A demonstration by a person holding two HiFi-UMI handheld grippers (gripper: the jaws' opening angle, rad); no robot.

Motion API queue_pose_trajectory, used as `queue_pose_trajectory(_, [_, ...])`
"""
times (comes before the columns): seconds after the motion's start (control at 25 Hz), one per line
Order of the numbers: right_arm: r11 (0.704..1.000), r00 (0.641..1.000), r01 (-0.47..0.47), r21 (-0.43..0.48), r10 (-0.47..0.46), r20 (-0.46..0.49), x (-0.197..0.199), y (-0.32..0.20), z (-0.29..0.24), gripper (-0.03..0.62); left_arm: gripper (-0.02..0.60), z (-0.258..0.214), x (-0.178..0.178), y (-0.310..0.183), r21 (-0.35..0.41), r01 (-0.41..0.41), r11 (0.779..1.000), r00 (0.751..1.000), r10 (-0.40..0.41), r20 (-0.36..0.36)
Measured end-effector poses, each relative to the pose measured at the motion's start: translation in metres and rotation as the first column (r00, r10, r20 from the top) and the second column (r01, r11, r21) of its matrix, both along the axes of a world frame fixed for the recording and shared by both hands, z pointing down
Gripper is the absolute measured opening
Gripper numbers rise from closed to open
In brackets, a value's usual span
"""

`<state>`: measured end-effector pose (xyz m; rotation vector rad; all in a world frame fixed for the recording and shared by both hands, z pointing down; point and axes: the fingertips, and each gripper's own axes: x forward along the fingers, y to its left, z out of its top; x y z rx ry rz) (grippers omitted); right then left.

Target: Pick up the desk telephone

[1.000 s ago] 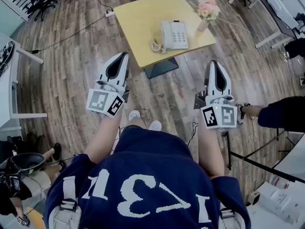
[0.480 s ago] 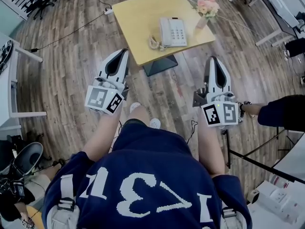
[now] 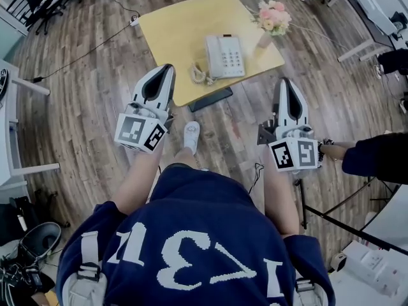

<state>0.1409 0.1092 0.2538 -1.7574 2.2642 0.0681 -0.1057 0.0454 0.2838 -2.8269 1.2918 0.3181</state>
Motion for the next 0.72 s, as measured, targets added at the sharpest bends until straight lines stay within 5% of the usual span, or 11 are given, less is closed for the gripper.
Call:
queue_pose_trajectory(0.44, [0.996,0.997,-0.068,0.053,0.070,-0.043,0.021,-0.145,-0.022,0.027,0.018,-0.010,0.032,-0.170,0.022,-0.079,0.997,0.997,0.079,-0.022])
queue_pose_trajectory(0.72, [0.997,0.998,-0.068,0.037,0.068,-0.009,0.018,-0.208,-0.022,0.028,0.018,-0.011,0.037,-0.236,0.013,-0.094,0.995,0.995,0.094,-0.020])
